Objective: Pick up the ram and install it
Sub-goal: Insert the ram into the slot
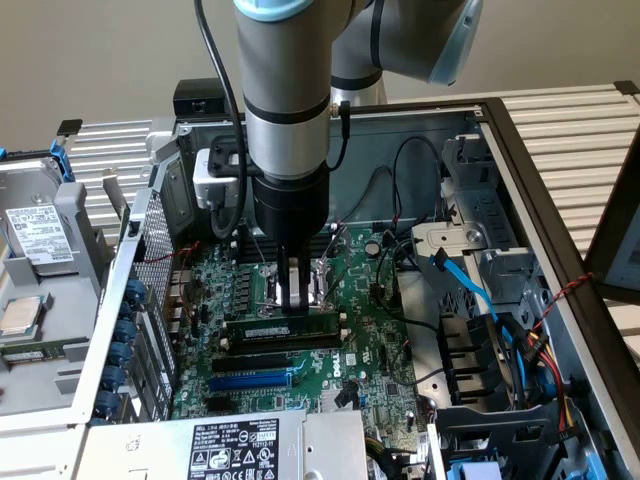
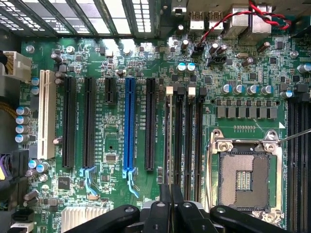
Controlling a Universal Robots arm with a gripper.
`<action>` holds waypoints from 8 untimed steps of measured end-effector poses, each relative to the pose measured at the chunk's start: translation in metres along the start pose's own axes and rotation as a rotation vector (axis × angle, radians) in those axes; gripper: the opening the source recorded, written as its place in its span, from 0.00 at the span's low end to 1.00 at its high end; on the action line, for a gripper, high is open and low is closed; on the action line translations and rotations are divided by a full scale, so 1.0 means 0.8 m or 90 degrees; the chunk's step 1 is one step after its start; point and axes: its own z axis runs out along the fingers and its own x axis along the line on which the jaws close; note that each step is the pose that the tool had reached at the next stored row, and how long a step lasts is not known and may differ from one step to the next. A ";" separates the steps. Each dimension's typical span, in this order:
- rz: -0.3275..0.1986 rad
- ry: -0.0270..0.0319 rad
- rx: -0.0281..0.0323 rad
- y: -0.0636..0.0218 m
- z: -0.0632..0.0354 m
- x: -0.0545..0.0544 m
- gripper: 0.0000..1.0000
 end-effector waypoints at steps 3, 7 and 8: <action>0.002 -0.0001 0.0000 0.000 0.000 0.001 0.12; 0.007 -0.0001 -0.0001 0.000 0.000 0.003 0.12; 0.007 -0.0001 -0.0001 0.000 0.000 0.003 0.12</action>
